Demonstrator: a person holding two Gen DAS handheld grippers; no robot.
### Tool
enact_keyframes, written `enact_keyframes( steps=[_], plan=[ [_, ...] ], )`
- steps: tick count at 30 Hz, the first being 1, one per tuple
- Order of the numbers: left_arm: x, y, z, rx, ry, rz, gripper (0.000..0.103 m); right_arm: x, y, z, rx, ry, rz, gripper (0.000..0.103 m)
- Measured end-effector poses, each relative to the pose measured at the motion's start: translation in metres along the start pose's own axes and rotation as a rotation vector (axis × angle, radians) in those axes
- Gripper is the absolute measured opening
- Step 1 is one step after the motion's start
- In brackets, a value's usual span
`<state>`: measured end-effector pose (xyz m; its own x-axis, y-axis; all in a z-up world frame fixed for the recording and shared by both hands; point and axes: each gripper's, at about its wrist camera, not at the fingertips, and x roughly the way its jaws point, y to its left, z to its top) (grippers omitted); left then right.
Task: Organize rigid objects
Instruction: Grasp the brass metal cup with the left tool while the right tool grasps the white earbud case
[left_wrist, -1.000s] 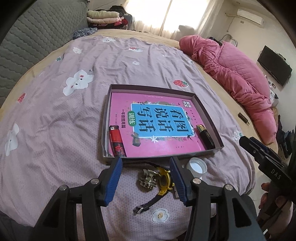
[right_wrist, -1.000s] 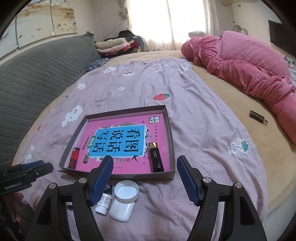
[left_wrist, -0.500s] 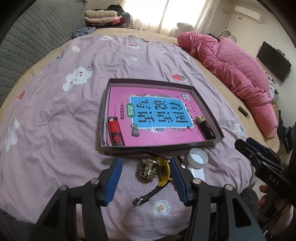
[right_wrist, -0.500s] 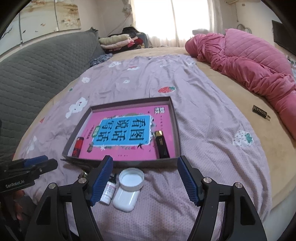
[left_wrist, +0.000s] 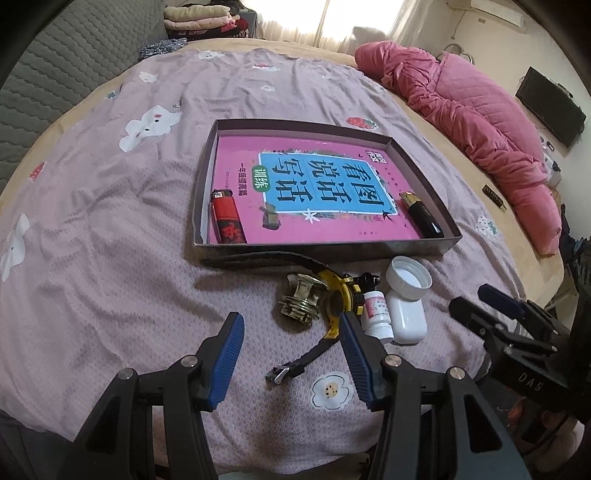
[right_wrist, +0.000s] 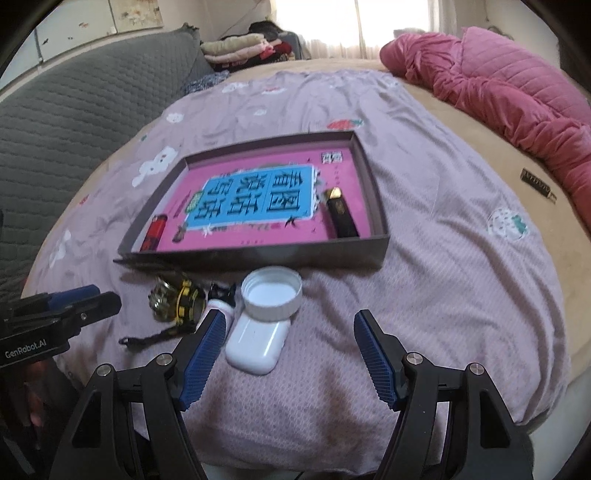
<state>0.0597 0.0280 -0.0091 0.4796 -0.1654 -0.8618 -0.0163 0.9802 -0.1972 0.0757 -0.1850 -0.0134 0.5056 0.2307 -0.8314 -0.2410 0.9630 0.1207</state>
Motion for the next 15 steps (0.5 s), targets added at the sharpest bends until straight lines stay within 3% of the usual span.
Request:
enact_keyframes(
  steps=[15],
  plan=[
    [0.019,0.002,-0.004,-0.007,0.044,0.006,0.053,0.031,0.015,-0.021,-0.032,0.097,0.007,0.073]
  ],
)
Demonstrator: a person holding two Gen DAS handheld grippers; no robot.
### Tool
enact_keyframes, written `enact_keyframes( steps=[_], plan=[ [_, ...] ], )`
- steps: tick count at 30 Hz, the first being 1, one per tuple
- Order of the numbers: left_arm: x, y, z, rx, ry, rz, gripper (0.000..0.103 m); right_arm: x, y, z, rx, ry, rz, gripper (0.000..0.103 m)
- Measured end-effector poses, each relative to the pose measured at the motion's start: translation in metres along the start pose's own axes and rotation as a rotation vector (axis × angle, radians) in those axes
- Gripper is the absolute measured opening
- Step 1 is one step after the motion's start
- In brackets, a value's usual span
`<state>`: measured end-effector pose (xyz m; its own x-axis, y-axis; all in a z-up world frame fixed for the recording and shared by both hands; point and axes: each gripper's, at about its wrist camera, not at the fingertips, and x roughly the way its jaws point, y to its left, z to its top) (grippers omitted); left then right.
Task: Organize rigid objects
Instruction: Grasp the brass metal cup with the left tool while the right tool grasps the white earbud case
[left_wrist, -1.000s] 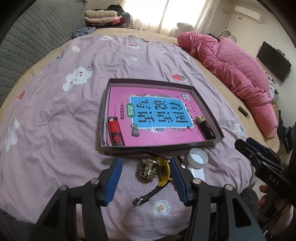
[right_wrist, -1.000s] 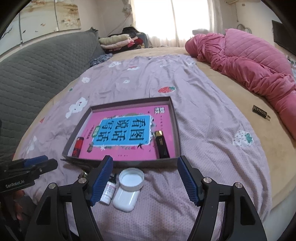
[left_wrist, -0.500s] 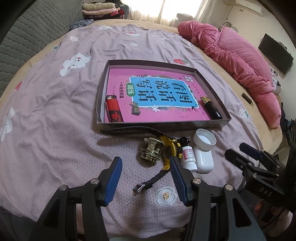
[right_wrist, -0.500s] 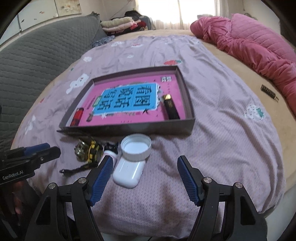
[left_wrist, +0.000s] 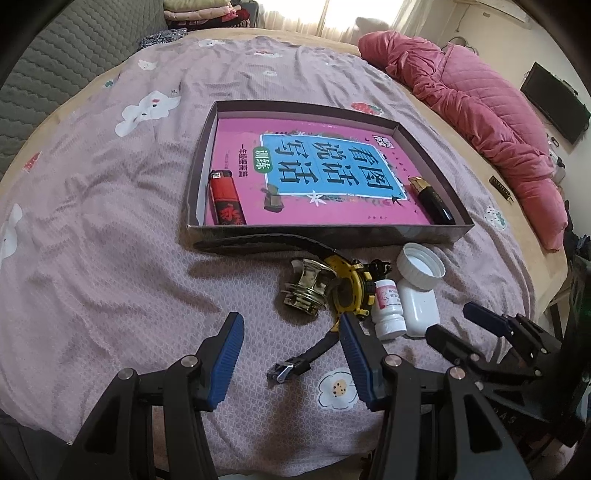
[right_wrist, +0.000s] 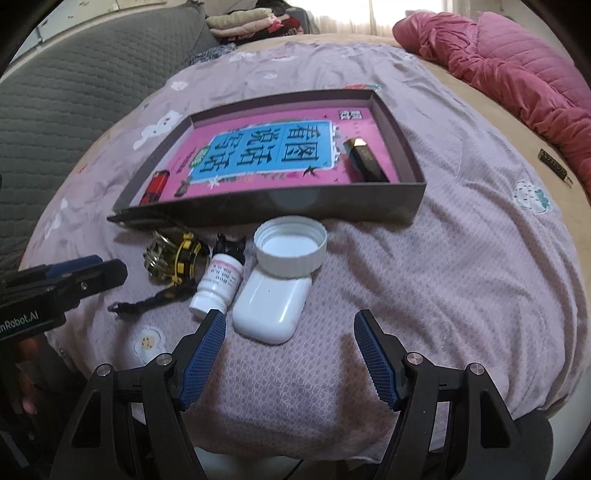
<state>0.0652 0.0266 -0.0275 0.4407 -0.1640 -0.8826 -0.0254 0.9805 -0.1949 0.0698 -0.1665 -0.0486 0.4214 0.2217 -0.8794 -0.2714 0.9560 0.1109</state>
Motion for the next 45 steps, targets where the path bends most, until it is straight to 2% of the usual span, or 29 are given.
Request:
enact_keyframes(
  steps=[7,16,26,35,45],
  plan=[
    [0.01,0.001,0.002,-0.003,0.014,0.008,0.053,0.015,0.005,-0.002,-0.007,0.025,-0.012,0.073],
    [0.025,0.0,0.005,-0.003,0.032,0.015,0.053,0.03,0.009,0.003,0.008,0.015,-0.03,0.075],
    [0.04,-0.001,0.01,0.016,0.04,0.018,0.053,0.047,0.011,0.012,0.009,-0.008,-0.108,0.076],
    [0.051,-0.004,0.018,0.029,0.051,0.001,0.053,0.041,0.0,0.009,0.005,-0.018,-0.117,0.075],
    [0.065,-0.003,0.027,-0.006,0.061,-0.003,0.053,0.046,-0.006,0.012,0.031,-0.019,-0.127,0.075]
  ],
)
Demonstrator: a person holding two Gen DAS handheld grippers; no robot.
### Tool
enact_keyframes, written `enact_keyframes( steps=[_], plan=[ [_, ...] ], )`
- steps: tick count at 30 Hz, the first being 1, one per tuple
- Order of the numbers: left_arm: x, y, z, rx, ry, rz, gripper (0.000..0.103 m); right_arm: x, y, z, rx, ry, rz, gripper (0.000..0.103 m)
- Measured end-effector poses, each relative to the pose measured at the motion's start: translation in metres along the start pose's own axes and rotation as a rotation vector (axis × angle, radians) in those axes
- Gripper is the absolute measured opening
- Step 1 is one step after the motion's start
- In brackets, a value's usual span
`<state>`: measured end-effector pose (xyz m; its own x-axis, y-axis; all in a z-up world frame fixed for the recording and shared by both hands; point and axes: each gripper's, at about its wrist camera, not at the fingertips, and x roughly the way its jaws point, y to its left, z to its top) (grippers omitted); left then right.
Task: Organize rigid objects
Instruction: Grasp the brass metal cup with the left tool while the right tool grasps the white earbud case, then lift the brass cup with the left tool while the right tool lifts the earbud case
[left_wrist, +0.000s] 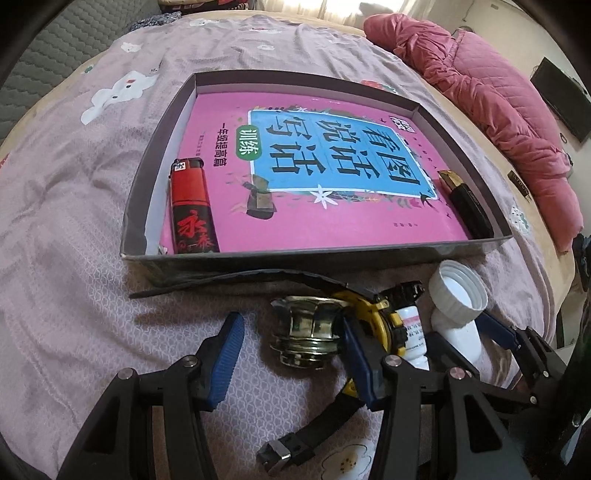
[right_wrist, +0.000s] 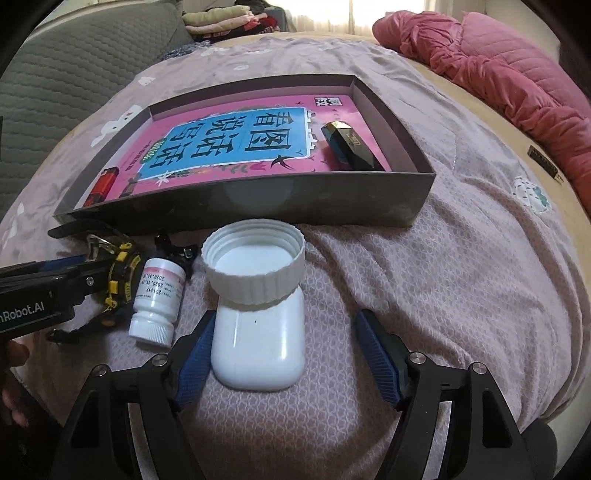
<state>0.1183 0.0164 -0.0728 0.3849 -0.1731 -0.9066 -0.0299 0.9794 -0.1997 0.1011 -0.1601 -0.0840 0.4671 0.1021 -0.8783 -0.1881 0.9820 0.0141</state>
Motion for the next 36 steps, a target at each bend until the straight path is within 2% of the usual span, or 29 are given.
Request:
enact_keyframes(
  steps=[7,10,15,18,25,36],
  plan=[
    [0.005,0.001,0.0,-0.004,-0.007,0.001,0.053,0.006,0.001,0.0,-0.035,-0.014,0.017,0.075],
    [0.008,0.001,0.002,-0.006,-0.01,0.005,0.053,0.004,0.001,0.0,-0.069,-0.014,0.032,0.068],
    [0.011,-0.001,0.003,0.002,-0.012,0.018,0.049,0.0,0.004,-0.002,-0.115,-0.016,0.057,0.05],
    [0.011,0.0,0.003,-0.001,-0.011,0.02,0.046,-0.001,0.002,-0.002,-0.112,-0.013,0.069,0.046],
    [0.006,0.006,0.0,-0.016,-0.014,0.012,0.037,-0.006,-0.008,-0.002,-0.083,0.009,0.104,0.045],
    [-0.006,0.005,-0.015,-0.012,-0.018,-0.023,0.036,-0.018,-0.028,-0.008,-0.014,0.027,0.135,0.045]
  ],
)
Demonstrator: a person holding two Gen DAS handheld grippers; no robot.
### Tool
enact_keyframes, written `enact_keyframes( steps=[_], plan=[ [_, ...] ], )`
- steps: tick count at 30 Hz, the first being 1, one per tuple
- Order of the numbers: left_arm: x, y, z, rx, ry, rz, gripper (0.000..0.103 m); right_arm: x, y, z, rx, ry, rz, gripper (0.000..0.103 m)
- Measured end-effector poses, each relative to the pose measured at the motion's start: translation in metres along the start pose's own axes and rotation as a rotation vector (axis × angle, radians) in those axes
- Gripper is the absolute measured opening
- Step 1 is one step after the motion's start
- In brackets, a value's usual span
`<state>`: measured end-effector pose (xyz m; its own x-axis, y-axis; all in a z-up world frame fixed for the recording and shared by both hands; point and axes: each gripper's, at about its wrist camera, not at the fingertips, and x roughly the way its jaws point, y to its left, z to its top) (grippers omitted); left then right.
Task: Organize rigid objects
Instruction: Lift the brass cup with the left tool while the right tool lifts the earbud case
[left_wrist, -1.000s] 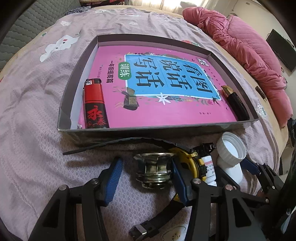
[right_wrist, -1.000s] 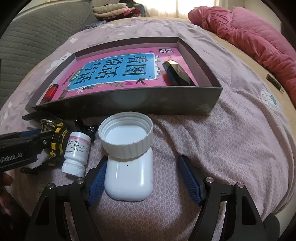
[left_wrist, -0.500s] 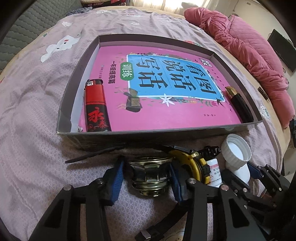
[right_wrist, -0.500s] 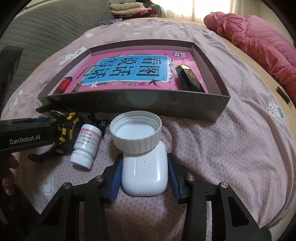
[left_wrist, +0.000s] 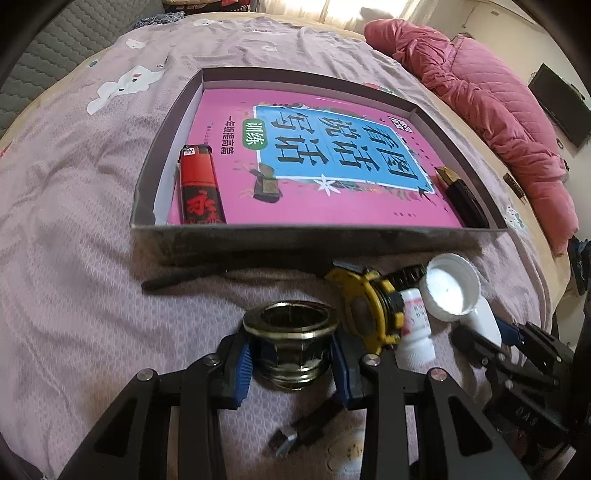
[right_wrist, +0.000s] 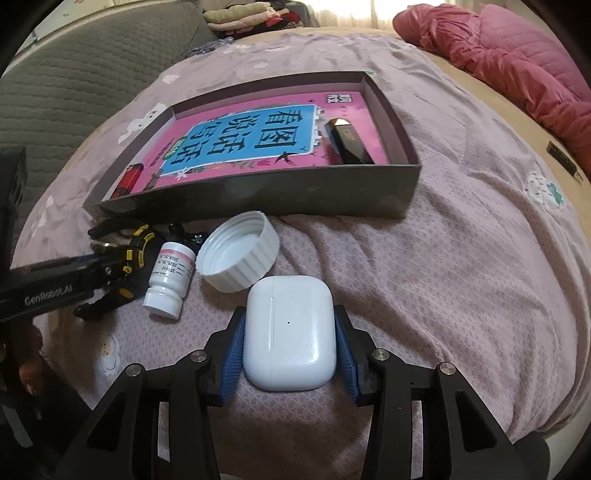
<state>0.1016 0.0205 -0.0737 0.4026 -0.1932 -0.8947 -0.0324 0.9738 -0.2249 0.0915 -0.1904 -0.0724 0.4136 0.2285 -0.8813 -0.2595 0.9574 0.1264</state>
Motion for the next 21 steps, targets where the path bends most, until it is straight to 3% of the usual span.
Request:
enact_keyframes(
  steps=[21],
  plan=[
    [-0.038,-0.003,-0.009,0.011,-0.079,-0.025,0.036,-0.017,-0.013,0.003,0.066,-0.056,-0.017,0.045]
  ],
)
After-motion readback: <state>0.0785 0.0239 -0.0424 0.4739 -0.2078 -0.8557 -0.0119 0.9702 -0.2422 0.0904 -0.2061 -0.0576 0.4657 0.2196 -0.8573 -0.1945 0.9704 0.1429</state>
